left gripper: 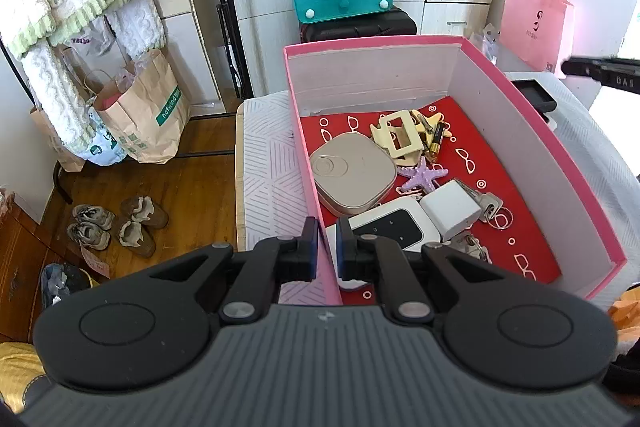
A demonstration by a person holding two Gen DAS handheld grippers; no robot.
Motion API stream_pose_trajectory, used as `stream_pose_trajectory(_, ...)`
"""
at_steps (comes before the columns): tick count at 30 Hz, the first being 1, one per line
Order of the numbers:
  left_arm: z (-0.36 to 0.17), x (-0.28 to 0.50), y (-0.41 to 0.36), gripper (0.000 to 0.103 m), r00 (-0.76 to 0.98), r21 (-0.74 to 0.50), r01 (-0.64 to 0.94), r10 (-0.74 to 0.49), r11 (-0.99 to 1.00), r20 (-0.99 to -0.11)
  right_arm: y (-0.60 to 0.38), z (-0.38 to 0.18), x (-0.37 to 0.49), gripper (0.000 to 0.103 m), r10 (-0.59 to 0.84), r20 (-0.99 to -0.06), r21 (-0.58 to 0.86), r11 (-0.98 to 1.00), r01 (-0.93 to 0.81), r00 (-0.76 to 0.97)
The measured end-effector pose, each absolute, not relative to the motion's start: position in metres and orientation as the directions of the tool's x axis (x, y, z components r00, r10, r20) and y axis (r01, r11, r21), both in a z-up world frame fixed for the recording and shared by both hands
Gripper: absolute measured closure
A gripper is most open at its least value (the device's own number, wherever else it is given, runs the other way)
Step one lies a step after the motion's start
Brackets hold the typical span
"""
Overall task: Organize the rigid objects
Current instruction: 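Move the right gripper to the black phone case and grasp it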
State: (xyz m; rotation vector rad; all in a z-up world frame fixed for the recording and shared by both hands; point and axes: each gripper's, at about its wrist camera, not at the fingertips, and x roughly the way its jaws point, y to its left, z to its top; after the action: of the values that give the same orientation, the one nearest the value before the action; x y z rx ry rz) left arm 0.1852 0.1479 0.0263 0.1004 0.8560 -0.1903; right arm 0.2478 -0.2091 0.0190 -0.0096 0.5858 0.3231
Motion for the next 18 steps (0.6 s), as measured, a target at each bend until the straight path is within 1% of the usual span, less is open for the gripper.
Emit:
stream_pose_trajectory(2,0.028,0.186,0.149,0.095,0.639,0.008,0.201,-0.125,0.980,-0.759,-0.225,0.009,0.249,0.073,0.278,-0.562,0.108,0.958,-0.265,0.779)
stream_pose_trajectory(3,0.028,0.187,0.149,0.095,0.639,0.008,0.197,-0.123,0.980,-0.759,-0.231,0.005,0.252,0.072,0.277,-0.569,0.120,0.959,-0.255,0.774)
stream_pose_trajectory(9,0.030,0.189,0.148,0.095,0.637,0.009,0.175,-0.107,0.984,-0.764,-0.249,-0.028,0.268,0.053,0.324,-0.605,0.199,0.946,-0.256,0.727)
stream_pose_trajectory(10,0.030,0.189,0.148,0.095,0.636,0.008,0.170,-0.104,0.985,-0.764,-0.251,-0.033,0.271,0.045,0.338,-0.605,0.211,0.941,-0.264,0.721)
stream_pose_trajectory(11,0.031,0.189,0.148,0.095,0.636,0.009,0.166,-0.100,0.986,-0.765,-0.250,-0.038,0.275,0.034,0.348,-0.604,0.219,0.937,-0.271,0.717)
stream_pose_trajectory(13,0.031,0.189,0.147,0.095,0.635,0.011,0.158,-0.093,0.987,-0.767,-0.250,-0.045,0.281,0.027,0.356,-0.590,0.228,0.934,-0.273,0.724)
stream_pose_trajectory(15,0.031,0.190,0.146,0.095,0.634,0.014,0.151,-0.086,0.988,-0.769,-0.249,-0.051,0.285,0.015,0.337,-0.577,0.221,0.941,-0.255,0.744)
stream_pose_trajectory(16,0.031,0.190,0.146,0.095,0.634,0.017,0.148,-0.082,0.989,-0.769,-0.248,-0.052,0.287,0.006,0.323,-0.572,0.215,0.946,-0.242,0.754)
stream_pose_trajectory(18,0.031,0.190,0.144,0.095,0.632,0.021,0.143,-0.075,0.989,-0.771,-0.245,-0.054,0.290,0.004,0.309,-0.557,0.198,0.951,-0.238,0.771)
